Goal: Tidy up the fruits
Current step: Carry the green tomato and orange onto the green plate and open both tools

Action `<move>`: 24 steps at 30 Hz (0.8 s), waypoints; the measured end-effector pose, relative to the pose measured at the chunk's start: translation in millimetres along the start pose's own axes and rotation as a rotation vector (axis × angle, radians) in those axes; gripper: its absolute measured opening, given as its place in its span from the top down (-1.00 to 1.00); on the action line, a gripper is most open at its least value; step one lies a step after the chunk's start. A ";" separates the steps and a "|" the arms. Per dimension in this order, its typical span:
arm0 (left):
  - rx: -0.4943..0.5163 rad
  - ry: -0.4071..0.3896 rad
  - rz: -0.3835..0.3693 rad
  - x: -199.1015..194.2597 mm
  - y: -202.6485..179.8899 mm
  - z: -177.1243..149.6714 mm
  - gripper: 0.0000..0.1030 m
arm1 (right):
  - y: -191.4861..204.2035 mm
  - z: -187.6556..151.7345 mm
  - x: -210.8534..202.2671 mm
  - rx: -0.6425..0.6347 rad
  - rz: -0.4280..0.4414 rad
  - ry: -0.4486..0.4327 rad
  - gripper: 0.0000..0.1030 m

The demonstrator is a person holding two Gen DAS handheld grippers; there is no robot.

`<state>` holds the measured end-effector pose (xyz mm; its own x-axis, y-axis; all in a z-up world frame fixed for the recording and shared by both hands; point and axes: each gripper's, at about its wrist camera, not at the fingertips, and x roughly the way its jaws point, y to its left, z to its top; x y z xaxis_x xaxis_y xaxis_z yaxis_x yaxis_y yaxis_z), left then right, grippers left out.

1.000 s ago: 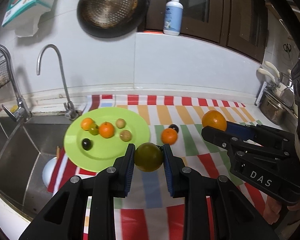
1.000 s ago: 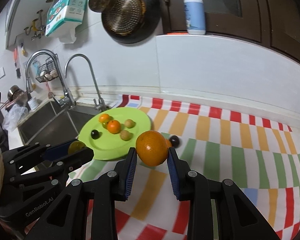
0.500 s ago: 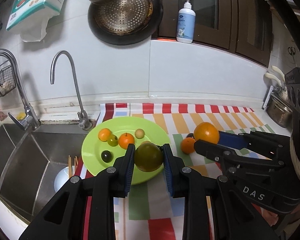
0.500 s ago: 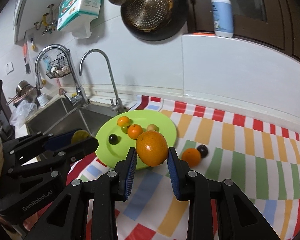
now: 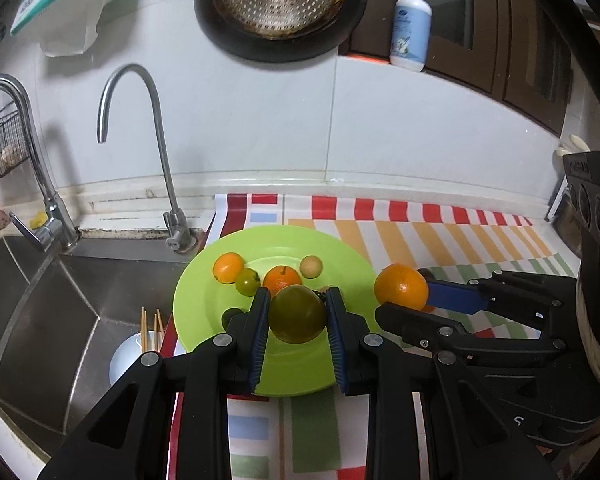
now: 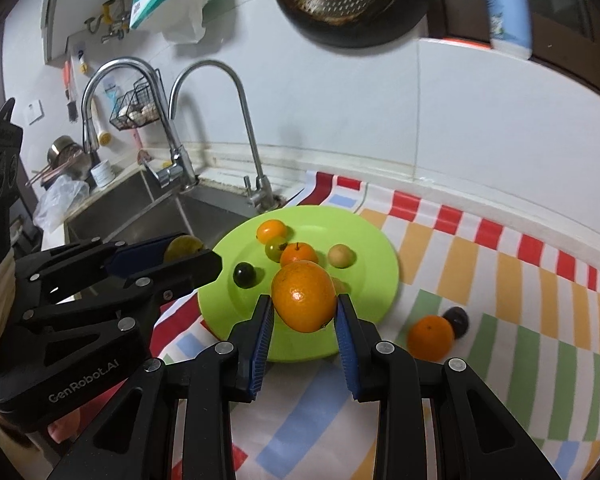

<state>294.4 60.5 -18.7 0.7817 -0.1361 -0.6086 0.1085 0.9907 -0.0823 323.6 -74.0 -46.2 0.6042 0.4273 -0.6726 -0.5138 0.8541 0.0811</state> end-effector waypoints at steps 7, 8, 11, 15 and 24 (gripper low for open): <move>0.005 0.045 0.001 25.3 11.9 -4.2 0.46 | -5.3 0.6 29.8 0.003 0.015 0.046 0.37; 0.005 0.051 0.001 28.2 13.4 -4.6 0.46 | -6.2 0.5 34.5 0.004 0.017 0.054 0.37; 0.004 0.073 -0.001 37.7 18.4 -7.6 0.46 | -6.6 -0.8 45.6 0.005 0.018 0.075 0.37; -0.001 0.092 -0.007 46.0 23.2 -10.1 0.46 | -6.0 -2.3 57.6 -0.001 0.022 0.098 0.37; 0.002 0.093 0.015 49.3 30.9 -8.4 0.28 | -8.5 0.4 71.4 -0.002 0.027 0.113 0.36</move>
<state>331.2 84.5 -57.8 0.7232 -0.1208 -0.6800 0.0987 0.9926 -0.0713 371.4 -50.6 -94.6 0.5173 0.4138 -0.7491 -0.5301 0.8421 0.0991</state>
